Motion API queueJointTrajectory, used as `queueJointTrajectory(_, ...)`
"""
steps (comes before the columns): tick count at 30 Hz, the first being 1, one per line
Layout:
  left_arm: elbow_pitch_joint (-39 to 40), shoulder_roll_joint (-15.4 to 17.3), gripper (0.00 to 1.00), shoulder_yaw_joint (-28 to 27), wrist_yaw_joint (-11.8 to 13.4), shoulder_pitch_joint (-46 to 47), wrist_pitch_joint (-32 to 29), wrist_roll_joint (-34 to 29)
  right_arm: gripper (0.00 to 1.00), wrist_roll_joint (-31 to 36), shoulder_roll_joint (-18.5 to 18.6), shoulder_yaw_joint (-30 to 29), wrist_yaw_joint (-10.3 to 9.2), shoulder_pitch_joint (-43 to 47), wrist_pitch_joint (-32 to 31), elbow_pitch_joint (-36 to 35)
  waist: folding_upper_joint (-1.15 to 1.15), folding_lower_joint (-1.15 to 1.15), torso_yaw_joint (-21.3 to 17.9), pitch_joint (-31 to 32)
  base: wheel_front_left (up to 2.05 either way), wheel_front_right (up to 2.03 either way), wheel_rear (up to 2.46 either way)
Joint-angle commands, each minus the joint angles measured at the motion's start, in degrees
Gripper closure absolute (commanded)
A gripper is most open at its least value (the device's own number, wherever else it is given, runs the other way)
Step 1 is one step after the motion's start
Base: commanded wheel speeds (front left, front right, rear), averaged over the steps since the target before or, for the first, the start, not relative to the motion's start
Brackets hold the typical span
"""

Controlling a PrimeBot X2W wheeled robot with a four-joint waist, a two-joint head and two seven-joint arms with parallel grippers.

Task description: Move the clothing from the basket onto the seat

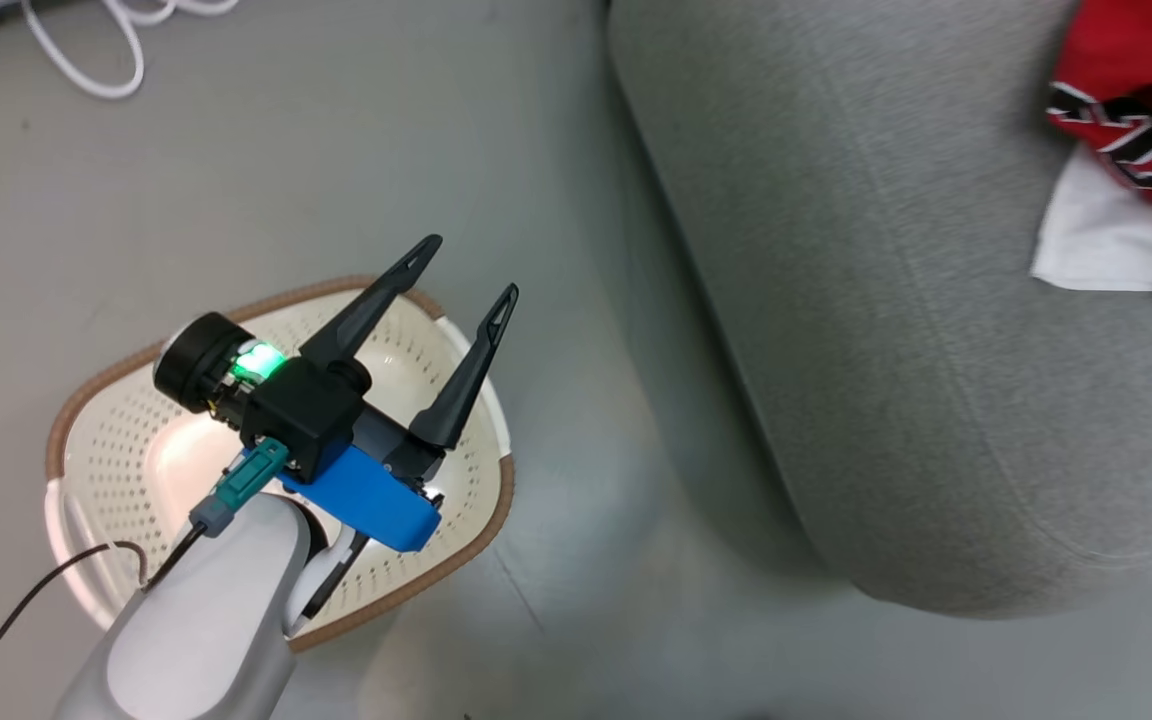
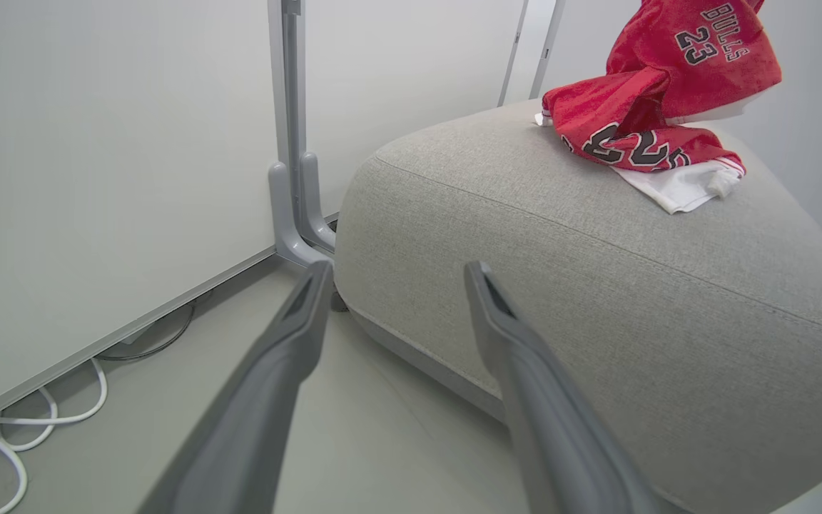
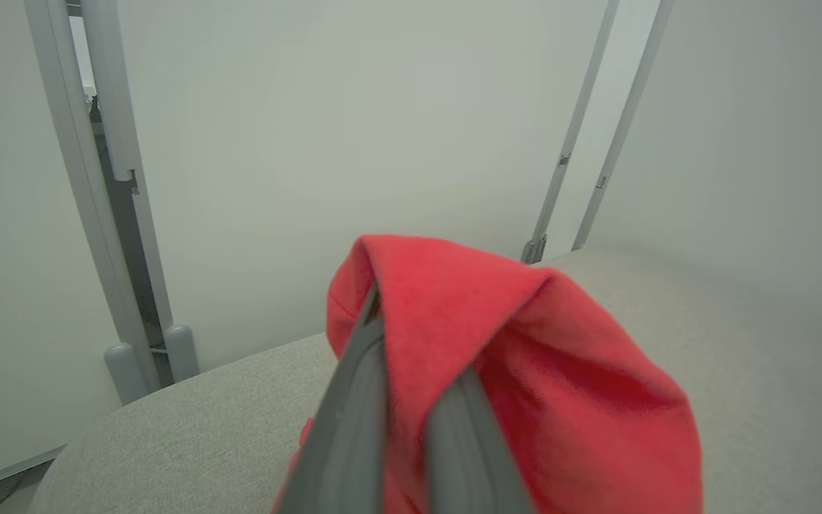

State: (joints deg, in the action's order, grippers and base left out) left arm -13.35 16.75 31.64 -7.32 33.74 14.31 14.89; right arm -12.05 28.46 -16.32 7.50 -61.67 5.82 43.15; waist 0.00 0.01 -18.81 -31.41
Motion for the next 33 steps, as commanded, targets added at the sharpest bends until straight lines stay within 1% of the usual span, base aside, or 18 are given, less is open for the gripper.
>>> queueJointTrajectory(1, 0.5, 0.6, 0.00, -0.2, -0.2, 0.8, 0.2, -0.3, 1.00, 0.4, -1.3, -0.7, -0.02, 1.6, 1.0, 1.3, 0.00, -0.01, 3.9, -4.5, 0.00, 0.00, 0.00)
queueJointTrajectory(4, 0.7, 1.0, 0.00, -0.1, -0.1, 1.0, 0.3, -0.4, 1.00, 0.5, -2.9, -2.2, -0.02, 2.3, 2.7, 3.7, 0.00, -0.01, 4.4, -5.1, 0.00, 0.00, 0.00)
queueJointTrajectory(7, 0.2, 1.0, 0.00, -0.1, 0.2, 0.6, 0.5, -0.3, 1.00, 1.1, -4.7, -2.0, -0.02, 3.3, 4.1, 6.0, 0.00, -0.01, 4.7, -4.9, 0.00, 0.00, 0.00)
queueJointTrajectory(13, -1.2, -0.4, 0.00, -0.2, 0.5, -0.4, 0.7, 0.6, 0.99, 2.6, -4.9, -0.8, -0.02, 4.3, 5.3, 9.0, 0.00, -0.01, 5.1, -2.7, 0.00, 0.00, 0.00)
queueJointTrajectory(14, -1.6, -0.7, 0.00, -0.2, 0.5, -0.7, 0.8, 0.7, 0.90, 2.8, -4.9, -0.6, -0.02, 4.4, 5.4, 9.2, 0.00, -0.01, 5.2, -2.2, 0.00, 0.00, 0.00)
queueJointTrajectory(15, -2.0, -1.2, 0.00, -0.3, 0.5, -0.9, 0.9, 0.9, 0.31, 3.2, -4.6, -0.1, -0.02, 4.7, 5.4, 9.3, 0.00, -0.01, 5.3, -1.5, 0.00, 0.00, 0.00)
queueJointTrajectory(16, -2.5, -1.6, 0.00, -0.3, 0.5, -1.2, 0.9, 1.2, 0.00, 3.4, -4.6, 0.2, -0.02, 5.0, 5.6, 9.5, 0.00, -0.01, 5.3, -0.5, 0.00, 0.00, 0.00)
queueJointTrajectory(20, -3.5, -3.4, 0.00, -1.6, 0.5, -3.3, 0.9, 1.8, 0.00, 3.4, -5.3, 3.2, -0.02, 6.9, 5.7, 9.1, 0.00, -0.01, 5.4, 4.2, 0.00, 0.00, 0.00)
queueJointTrajectory(24, -4.4, -5.3, 0.00, -4.5, 0.7, -7.4, 0.9, 2.6, 0.00, 2.8, -6.2, 7.4, -0.02, 9.9, 4.8, 8.1, 0.00, -0.01, 5.3, 10.2, 0.00, 0.00, 0.00)
queueJointTrajectory(25, -4.4, -5.3, 0.00, -4.5, 0.7, -7.4, 0.9, 2.6, 0.00, 2.8, -6.2, 7.4, -0.02, 9.9, 4.8, 8.1, 0.00, -0.01, 5.3, 10.2, 0.00, 0.00, 0.00)
queueJointTrajectory(26, -4.6, -5.8, 0.00, -5.1, 0.7, -8.6, 0.9, 2.8, 0.00, 2.8, -6.4, 8.7, -0.02, 10.9, 4.8, 7.8, 0.00, -0.01, 5.4, 12.0, 0.00, 0.00, 0.00)
queueJointTrajectory(30, -5.7, -7.5, 0.00, -8.3, 0.6, -13.7, 0.9, 3.2, 0.00, 1.7, -6.9, 13.6, -0.03, 15.2, 3.9, 5.4, 0.00, -0.01, 6.0, 18.0, 0.00, 0.00, 0.00)
queueJointTrajectory(33, -6.0, -8.9, 0.00, -10.9, 0.8, -16.7, 0.9, 3.3, 0.00, 0.3, -6.6, 15.8, -0.02, 19.0, 3.7, 2.9, 0.00, -0.01, 6.9, 21.8, 0.00, 0.00, 0.00)
